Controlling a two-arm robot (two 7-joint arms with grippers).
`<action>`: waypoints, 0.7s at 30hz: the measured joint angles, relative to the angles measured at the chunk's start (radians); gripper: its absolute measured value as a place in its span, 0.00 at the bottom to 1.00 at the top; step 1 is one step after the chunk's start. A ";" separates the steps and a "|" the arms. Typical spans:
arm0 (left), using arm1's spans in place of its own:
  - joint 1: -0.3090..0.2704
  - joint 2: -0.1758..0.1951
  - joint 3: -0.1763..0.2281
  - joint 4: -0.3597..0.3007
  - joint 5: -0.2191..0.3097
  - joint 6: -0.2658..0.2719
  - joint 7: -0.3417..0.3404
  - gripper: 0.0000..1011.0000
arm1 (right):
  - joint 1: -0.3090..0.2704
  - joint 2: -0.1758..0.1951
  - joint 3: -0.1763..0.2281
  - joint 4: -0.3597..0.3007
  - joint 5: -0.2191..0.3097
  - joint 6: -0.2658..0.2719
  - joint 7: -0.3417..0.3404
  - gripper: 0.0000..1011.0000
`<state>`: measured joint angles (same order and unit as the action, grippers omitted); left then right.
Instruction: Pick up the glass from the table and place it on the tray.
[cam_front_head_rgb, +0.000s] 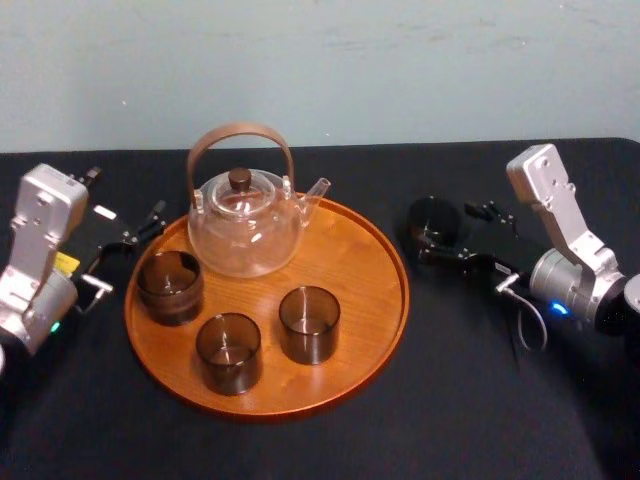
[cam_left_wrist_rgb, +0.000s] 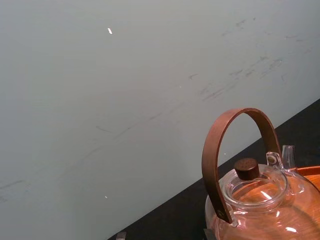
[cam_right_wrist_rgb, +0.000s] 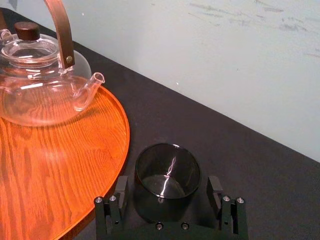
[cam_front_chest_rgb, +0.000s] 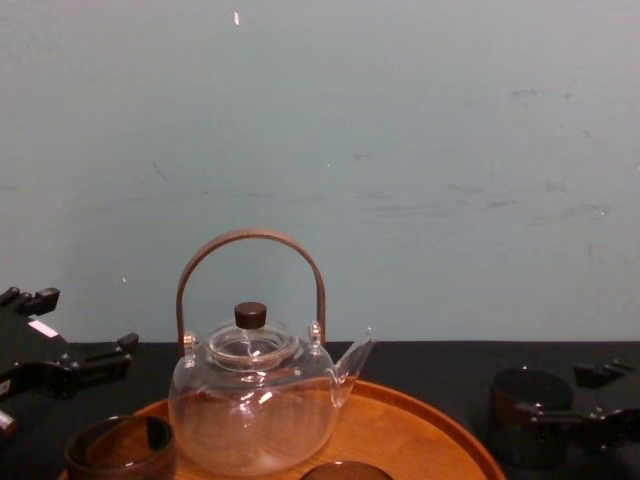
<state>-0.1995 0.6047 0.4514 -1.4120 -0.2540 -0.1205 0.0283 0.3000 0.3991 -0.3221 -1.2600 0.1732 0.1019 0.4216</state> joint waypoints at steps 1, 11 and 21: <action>0.000 0.000 0.000 0.000 0.000 0.000 0.000 0.99 | 0.002 0.000 -0.001 0.000 0.000 0.000 0.000 0.99; 0.000 0.000 0.000 0.000 0.000 0.000 0.000 0.99 | 0.035 -0.015 -0.013 0.048 -0.002 -0.009 0.006 0.99; 0.000 0.000 0.000 0.000 0.000 0.000 0.000 0.99 | 0.072 -0.036 -0.026 0.110 -0.009 -0.031 0.009 0.99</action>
<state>-0.1995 0.6046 0.4514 -1.4120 -0.2539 -0.1205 0.0283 0.3723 0.3635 -0.3481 -1.1502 0.1641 0.0706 0.4310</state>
